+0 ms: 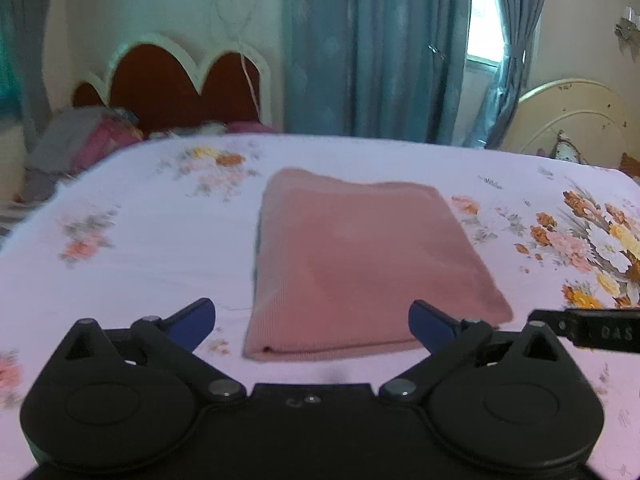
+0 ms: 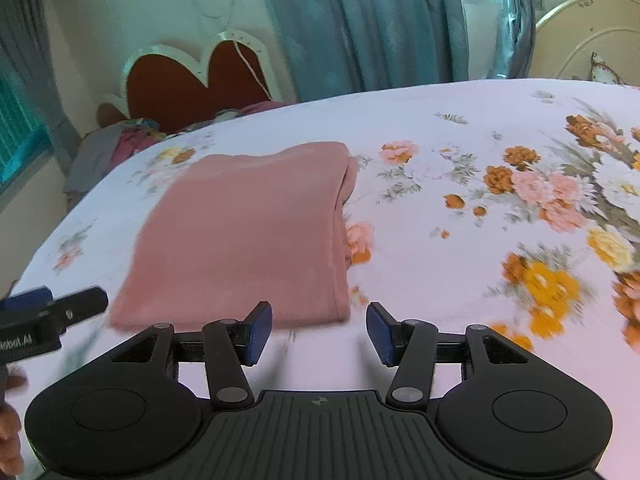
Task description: Fold small clothes
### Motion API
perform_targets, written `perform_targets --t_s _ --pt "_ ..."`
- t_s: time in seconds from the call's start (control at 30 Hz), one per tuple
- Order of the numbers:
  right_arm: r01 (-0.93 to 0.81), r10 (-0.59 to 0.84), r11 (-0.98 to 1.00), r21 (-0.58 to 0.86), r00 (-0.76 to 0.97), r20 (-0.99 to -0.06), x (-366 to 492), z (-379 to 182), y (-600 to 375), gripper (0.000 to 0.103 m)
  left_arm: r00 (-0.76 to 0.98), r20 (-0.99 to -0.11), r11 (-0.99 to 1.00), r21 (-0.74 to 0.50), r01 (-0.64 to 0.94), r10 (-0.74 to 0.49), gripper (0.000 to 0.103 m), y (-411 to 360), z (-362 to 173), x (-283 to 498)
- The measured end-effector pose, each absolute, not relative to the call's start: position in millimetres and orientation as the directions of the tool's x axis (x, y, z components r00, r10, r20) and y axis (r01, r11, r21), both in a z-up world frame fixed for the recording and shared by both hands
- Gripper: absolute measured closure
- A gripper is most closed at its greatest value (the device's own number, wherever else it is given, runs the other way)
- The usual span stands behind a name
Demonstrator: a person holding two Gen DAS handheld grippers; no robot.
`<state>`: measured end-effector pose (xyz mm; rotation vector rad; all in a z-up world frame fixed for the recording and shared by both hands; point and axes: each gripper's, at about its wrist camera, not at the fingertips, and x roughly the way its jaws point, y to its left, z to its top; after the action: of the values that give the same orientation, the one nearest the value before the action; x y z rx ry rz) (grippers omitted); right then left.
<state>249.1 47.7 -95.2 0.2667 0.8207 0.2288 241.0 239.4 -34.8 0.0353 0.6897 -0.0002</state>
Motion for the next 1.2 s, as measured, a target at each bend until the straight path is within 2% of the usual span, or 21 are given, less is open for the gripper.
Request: perform_targets --t_s 0.1,0.23,0.37,0.5,0.63,0.7,0.73,0.77,0.83,0.93,1.2 --pt "-0.138 0.331 0.936 0.325 0.663 -0.671 211 -79 41 0.046 0.772 -0.633 0.998 0.060 -0.021 0.054 0.000 226 -16 208" --pt "-0.177 0.339 0.936 0.303 0.679 -0.651 161 -55 35 0.030 0.784 -0.620 0.998 0.065 -0.007 0.046 0.000 210 8 162" --pt "-0.205 0.361 0.929 0.310 0.691 -0.627 122 -31 28 0.029 0.793 -0.605 0.996 0.080 -0.034 0.076 0.000 201 29 128" --pt "-0.253 0.387 0.919 0.302 0.718 -0.578 88 -4 24 0.029 0.800 -0.598 0.998 0.004 -0.060 0.050 0.000 202 51 97" --pt "-0.278 0.392 0.917 0.286 0.759 -0.520 59 22 23 0.028 0.835 -0.533 0.990 0.059 -0.124 0.137 0.000 195 64 70" --pt "-0.276 0.378 0.923 0.270 0.784 -0.493 47 34 22 0.027 0.836 -0.530 0.990 0.082 -0.117 0.143 0.000 192 68 60" --pt "-0.266 0.359 0.930 0.254 0.801 -0.479 40 40 22 0.022 0.834 -0.533 0.990 0.084 -0.116 0.143 0.000 190 70 56" --pt "-0.252 0.337 0.938 0.236 0.818 -0.466 34 45 22 0.012 0.831 -0.538 0.990 0.081 -0.118 0.143 0.000 190 73 53" --pt "-0.221 0.279 0.958 0.182 0.858 -0.430 21 54 24 0.005 0.829 -0.543 0.991 0.058 -0.120 0.132 0.000 190 77 45" --pt "-0.186 0.219 0.975 0.121 0.892 -0.395 9 61 29 0.005 0.830 -0.543 0.990 0.037 -0.133 0.131 0.000 188 83 35" --pt "-0.183 0.224 0.973 0.140 0.895 -0.385 -2 60 21 0.005 0.846 -0.511 0.989 0.074 -0.132 0.151 0.000 181 91 20"
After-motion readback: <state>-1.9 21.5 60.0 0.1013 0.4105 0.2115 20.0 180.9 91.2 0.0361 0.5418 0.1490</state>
